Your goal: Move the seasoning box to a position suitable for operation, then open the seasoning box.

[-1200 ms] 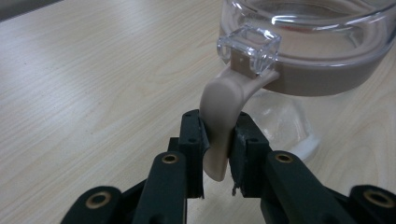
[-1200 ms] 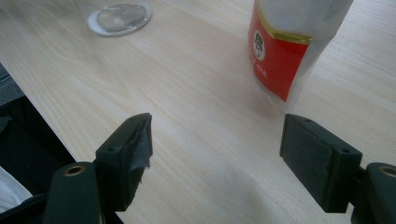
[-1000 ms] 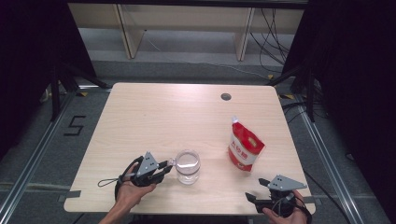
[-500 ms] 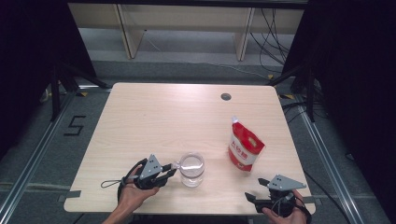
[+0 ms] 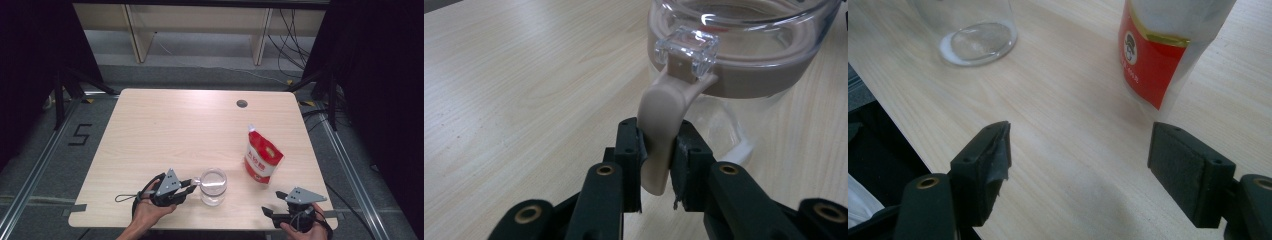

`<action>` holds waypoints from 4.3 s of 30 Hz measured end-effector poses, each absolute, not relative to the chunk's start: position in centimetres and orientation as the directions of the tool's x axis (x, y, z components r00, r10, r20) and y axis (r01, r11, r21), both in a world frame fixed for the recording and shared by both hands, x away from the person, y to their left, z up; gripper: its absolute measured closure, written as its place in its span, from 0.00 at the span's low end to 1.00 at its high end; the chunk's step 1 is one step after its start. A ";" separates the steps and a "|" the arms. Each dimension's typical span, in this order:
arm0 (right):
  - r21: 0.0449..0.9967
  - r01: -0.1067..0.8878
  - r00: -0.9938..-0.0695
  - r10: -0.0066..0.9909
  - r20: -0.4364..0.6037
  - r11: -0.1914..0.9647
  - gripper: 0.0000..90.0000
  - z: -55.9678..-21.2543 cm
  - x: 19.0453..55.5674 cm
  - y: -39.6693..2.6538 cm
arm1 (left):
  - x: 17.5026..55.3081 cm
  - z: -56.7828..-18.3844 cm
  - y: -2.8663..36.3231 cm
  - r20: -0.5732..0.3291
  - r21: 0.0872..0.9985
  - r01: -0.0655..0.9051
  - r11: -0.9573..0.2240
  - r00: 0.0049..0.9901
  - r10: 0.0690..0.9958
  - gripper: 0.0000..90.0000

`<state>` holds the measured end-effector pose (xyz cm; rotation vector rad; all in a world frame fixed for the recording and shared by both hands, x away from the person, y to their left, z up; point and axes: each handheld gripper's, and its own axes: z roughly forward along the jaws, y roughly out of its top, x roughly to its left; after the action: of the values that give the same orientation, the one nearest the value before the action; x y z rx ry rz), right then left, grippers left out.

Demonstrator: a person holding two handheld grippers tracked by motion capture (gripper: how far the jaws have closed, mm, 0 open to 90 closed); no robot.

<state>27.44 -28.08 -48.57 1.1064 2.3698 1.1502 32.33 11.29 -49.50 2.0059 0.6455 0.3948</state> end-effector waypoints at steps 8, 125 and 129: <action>0.765 0.507 -0.672 0.738 0.061 0.398 0.29 -48.6 27.5 -28.2 | 32.2 -49.5 11.4 -0.020 0.858 0.315 -0.406 0.810 0.587 0.66; 0.870 0.278 -0.791 0.611 -0.033 0.407 0.82 -46.7 27.7 -24.9 | 32.3 -44.7 11.3 -0.017 0.912 0.251 -0.325 0.813 0.582 0.98; 0.866 0.278 -0.791 0.611 -0.039 0.416 0.84 -46.5 27.9 -24.2 | 32.3 -44.7 11.3 -0.016 0.912 0.250 -0.325 0.813 0.582 0.98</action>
<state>27.91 -24.24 -46.54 0.7645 2.3270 1.3249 32.29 11.32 -44.72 1.9143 0.6255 0.3832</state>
